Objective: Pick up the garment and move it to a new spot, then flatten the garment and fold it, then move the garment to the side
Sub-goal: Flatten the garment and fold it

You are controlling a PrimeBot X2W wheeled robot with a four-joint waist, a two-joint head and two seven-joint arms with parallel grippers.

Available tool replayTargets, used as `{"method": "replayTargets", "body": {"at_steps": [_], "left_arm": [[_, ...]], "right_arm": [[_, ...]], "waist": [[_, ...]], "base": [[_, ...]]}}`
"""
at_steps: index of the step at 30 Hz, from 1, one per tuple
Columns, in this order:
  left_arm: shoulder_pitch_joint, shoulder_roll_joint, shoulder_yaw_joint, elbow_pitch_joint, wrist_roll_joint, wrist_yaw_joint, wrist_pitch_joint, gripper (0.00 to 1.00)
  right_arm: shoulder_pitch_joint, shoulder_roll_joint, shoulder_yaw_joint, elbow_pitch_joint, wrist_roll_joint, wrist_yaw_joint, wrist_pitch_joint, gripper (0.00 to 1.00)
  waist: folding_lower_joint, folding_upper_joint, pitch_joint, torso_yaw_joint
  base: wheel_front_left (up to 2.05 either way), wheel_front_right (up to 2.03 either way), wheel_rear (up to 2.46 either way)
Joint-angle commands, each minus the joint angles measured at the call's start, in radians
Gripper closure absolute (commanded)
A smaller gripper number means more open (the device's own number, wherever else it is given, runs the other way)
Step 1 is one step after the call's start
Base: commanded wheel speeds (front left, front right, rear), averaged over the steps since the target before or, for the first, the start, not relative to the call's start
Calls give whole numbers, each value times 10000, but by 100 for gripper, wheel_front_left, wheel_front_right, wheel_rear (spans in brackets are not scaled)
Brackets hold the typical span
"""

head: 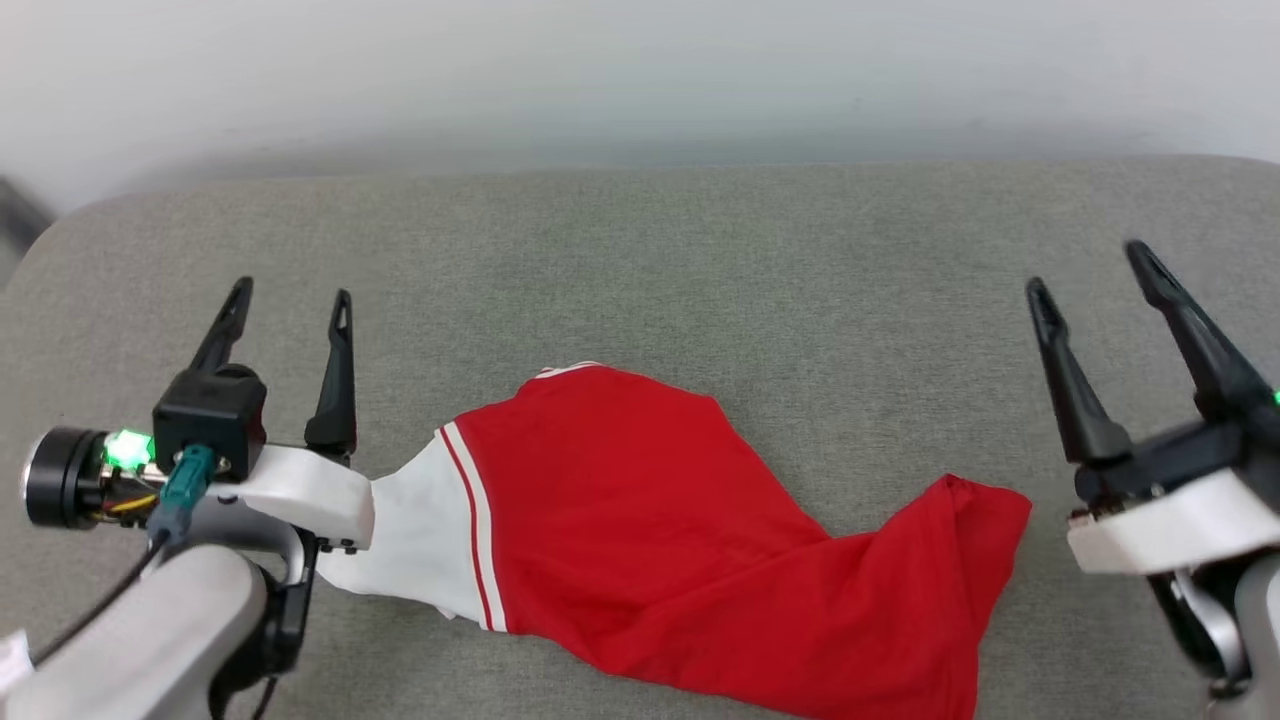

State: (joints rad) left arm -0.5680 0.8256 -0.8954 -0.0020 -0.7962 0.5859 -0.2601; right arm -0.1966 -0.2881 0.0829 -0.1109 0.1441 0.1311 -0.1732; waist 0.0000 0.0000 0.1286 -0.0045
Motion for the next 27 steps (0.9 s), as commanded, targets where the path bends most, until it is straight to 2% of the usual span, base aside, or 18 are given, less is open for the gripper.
{"method": "replayTargets", "body": {"at_steps": [1, 4, 7, 12, 15, 18, 22, 27], "left_arm": [[362, -250, 491, -314, 397, 350, -59, 0], [1361, -720, 1485, -813, 1170, 866, -54, 0], [2255, -1230, 2399, -1215, 1876, 1086, -48, 0], [3453, -2100, 3468, -1523, 2942, 893, -50, 0], [3931, -2602, 3935, -1539, 3431, 606, -51, 0], [4181, -3080, 4420, -1484, 3857, 266, -52, 0], [4300, -3806, 4930, -1379, 4388, -273, -52, 0], [4203, -4623, 5371, -1099, 4905, -1024, -53, 0]], "right_arm": [[-473, -535, 426, 23, 293, -9, 492, 0], [-1268, -1472, 1586, -82, 990, -7, 1850, 0], [-2179, -2493, 3001, -207, 2000, -9, 3439, 0], [-3999, -3981, 5797, -400, 3987, -9, 5965, 0], [-5219, -4532, 7454, -412, 5200, -10, 7560, 0], [-6333, -4634, 8800, -170, 5980, -9, 8771, 0], [-7374, -4387, 10288, 557, 6705, -9, 9867, 0], [-7853, -4137, 11488, 1484, 7201, -9, 10000, 0]], "waist": [[0, 0, 55, 63], [0, 0, 137, 126], [0, 0, 257, 192], [0, 0, 489, 377], [0, 0, 676, 477], [0, 0, 918, 605], [0, 0, 1322, 835], [0, 0, 1912, 1228]], "base": [[0, 0, 0], [0, 0, 0], [0, 0, 0], [0, 0, 0], [0, 0, 0], [0, 0, 0], [0, 0, 0], [0, 0, 0]]}}
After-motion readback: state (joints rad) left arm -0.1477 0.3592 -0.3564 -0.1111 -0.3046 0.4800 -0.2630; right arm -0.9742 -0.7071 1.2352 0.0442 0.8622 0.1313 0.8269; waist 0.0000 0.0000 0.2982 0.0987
